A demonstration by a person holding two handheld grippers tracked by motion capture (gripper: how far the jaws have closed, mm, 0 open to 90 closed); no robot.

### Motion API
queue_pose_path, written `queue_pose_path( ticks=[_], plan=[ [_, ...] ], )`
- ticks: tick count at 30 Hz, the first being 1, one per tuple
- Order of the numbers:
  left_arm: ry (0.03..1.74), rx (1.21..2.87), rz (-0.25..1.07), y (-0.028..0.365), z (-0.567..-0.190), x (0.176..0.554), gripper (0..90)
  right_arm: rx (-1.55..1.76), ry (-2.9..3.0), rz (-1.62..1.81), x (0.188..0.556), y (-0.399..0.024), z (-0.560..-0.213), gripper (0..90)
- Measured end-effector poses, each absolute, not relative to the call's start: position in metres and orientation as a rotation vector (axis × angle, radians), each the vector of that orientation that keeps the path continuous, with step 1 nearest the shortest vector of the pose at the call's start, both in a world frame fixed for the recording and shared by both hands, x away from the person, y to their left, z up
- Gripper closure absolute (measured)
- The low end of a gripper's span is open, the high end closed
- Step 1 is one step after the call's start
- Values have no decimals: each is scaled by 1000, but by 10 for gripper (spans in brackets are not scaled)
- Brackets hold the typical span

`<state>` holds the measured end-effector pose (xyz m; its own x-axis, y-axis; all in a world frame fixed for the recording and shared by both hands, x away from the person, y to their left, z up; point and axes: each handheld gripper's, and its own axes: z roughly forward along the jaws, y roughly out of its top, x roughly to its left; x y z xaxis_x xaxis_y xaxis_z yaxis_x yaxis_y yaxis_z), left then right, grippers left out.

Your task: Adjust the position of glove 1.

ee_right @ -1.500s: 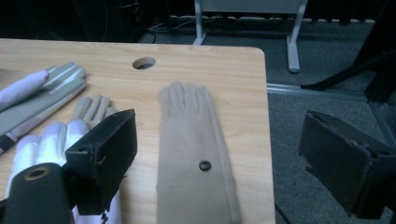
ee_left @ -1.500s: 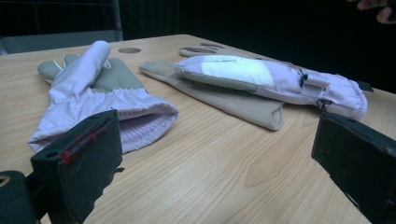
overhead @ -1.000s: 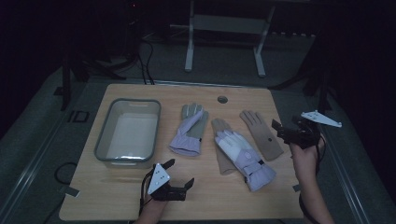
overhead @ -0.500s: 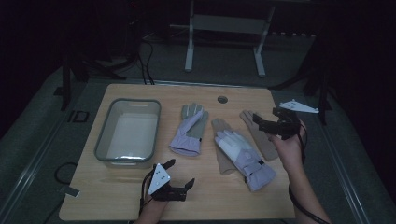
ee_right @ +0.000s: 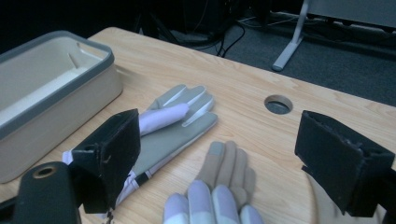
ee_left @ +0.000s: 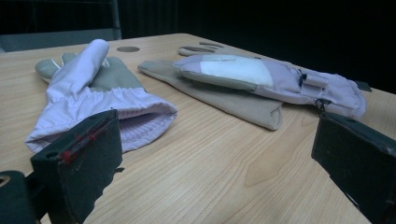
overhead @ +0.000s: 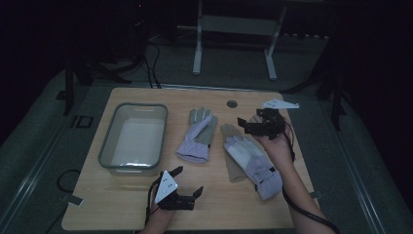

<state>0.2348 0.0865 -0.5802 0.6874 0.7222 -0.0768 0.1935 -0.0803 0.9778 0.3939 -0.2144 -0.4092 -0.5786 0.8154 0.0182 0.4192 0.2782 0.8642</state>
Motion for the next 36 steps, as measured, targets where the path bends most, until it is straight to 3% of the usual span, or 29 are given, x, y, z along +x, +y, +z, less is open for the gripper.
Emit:
queue_pose_path(
  ticks=[19,24,30,36],
  plan=[
    [754,1633,515,86,-580,235,20,1075,2331,1193,422,-118,-463,147],
    [757,1632,509,86,-580,235,20,1092,2358,1140,430,-100,-482,170],
    [755,1632,507,86,-580,235,20,1142,2358,1066,438,-87,-508,264],
    [753,1636,505,86,-580,236,20,1227,2380,1029,443,-76,-532,264]
  ],
)
